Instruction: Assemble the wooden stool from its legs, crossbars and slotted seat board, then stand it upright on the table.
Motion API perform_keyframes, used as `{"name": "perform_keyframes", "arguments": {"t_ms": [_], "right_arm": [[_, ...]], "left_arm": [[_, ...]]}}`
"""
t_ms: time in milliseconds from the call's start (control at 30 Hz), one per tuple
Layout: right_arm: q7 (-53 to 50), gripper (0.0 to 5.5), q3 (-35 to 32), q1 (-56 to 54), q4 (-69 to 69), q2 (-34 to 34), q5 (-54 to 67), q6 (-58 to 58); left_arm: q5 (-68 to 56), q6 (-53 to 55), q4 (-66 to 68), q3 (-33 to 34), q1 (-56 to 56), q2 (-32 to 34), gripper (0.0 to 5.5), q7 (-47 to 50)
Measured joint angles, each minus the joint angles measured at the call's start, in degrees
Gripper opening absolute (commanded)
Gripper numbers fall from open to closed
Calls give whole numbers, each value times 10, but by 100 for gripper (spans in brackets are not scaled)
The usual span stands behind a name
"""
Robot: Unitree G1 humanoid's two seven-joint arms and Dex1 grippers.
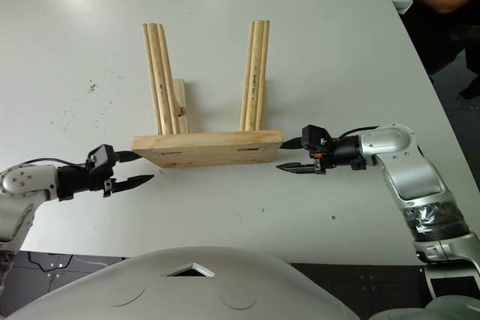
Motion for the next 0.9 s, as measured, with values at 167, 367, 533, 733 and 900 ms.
{"name": "perform_keyframes", "arguments": {"t_ms": [167, 367, 533, 733, 900], "right_arm": [[9, 255, 21, -47, 54, 29, -16, -11], [22, 255, 41, -85, 104, 57, -25, -28], [33, 255, 46, -87, 107, 61, -26, -30], [31, 198, 57, -91, 119, 82, -38, -35], [25, 151, 56, -93, 130, 93, -39, -35]], "left_arm": [[16, -45, 64, -32, -62, -19, 294, -21], [24, -66, 95, -49, -108, -33, 294, -39], [24, -73, 100, -60, -123, -44, 294, -57], [36, -95, 128, -71, -149, -59, 236, -58], [37, -101, 140, -76, -156, -69, 162, -67]]}}
